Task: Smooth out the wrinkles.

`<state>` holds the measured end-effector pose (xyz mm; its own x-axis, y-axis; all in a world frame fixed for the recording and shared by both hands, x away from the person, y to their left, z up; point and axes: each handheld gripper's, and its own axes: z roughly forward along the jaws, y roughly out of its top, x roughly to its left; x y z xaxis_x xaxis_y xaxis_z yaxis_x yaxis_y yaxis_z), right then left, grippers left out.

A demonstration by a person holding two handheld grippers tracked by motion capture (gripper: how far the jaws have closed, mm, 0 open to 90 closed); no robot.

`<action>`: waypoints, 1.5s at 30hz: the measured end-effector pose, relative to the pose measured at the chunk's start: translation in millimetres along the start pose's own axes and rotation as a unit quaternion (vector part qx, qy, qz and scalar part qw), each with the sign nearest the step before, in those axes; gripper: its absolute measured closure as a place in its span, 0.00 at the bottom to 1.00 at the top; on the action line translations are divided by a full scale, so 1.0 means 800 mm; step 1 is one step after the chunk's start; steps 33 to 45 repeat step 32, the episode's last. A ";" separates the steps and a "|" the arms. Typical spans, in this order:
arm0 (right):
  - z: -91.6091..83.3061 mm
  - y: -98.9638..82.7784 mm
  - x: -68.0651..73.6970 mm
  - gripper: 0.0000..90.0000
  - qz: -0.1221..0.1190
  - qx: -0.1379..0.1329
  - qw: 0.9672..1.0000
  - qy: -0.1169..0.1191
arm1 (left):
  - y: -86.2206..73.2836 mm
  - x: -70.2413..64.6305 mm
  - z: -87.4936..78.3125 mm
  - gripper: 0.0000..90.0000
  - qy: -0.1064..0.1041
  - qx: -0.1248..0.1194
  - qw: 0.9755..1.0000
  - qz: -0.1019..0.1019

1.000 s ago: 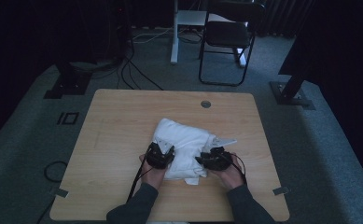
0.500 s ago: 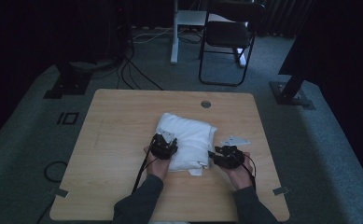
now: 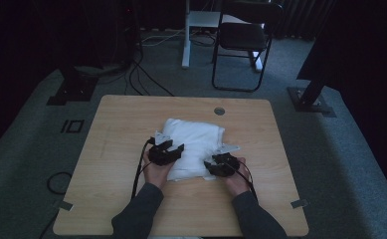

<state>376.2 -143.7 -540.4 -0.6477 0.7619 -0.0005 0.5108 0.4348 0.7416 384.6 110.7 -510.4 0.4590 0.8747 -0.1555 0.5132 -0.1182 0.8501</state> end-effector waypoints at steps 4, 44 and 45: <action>0.013 0.008 -0.007 0.58 0.015 -0.009 1.000 0.004 | -0.003 0.018 -0.023 0.50 0.007 -0.001 1.000 -0.003; -0.098 -0.081 -0.095 0.35 0.186 -0.134 0.972 -0.050 | -0.066 0.087 -0.104 0.47 0.010 0.009 1.000 0.006; -0.098 -0.081 -0.095 0.35 0.186 -0.134 0.972 -0.050 | -0.066 0.087 -0.104 0.47 0.010 0.009 1.000 0.006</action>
